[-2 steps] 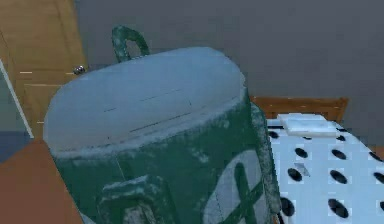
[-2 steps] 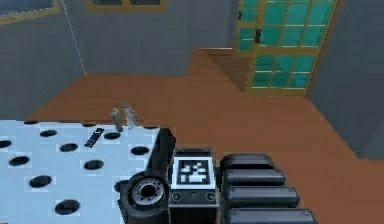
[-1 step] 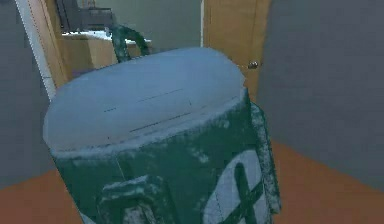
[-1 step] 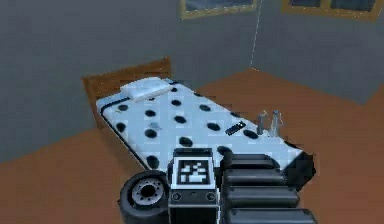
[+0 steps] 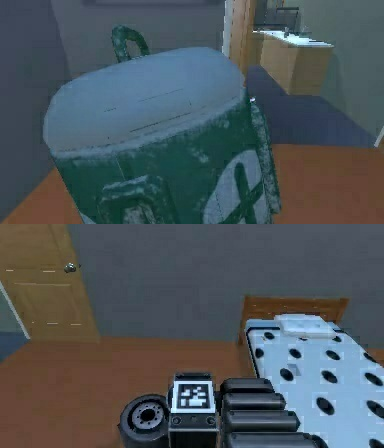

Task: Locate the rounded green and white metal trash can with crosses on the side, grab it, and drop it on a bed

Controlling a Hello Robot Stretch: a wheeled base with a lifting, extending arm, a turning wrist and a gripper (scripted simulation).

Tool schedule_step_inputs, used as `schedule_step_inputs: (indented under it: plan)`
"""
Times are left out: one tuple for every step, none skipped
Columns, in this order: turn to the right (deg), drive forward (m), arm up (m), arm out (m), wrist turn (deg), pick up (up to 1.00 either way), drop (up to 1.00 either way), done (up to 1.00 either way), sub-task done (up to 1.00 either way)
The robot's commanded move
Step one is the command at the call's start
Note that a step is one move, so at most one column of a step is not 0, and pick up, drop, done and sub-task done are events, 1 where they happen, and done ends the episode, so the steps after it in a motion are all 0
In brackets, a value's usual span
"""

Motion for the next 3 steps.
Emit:
schedule_step_inputs:
  plan:
    - [-39.0,0.00,0.00,0.00,0.0,0.00,0.00,0.00,0.00]
    - [0.0,0.15,0.00,0.00,0.0,0.00,0.00,0.00,0.00]
    - [45.0,0.00,0.00,0.00,0.0,0.00,0.00,0.00,0.00]
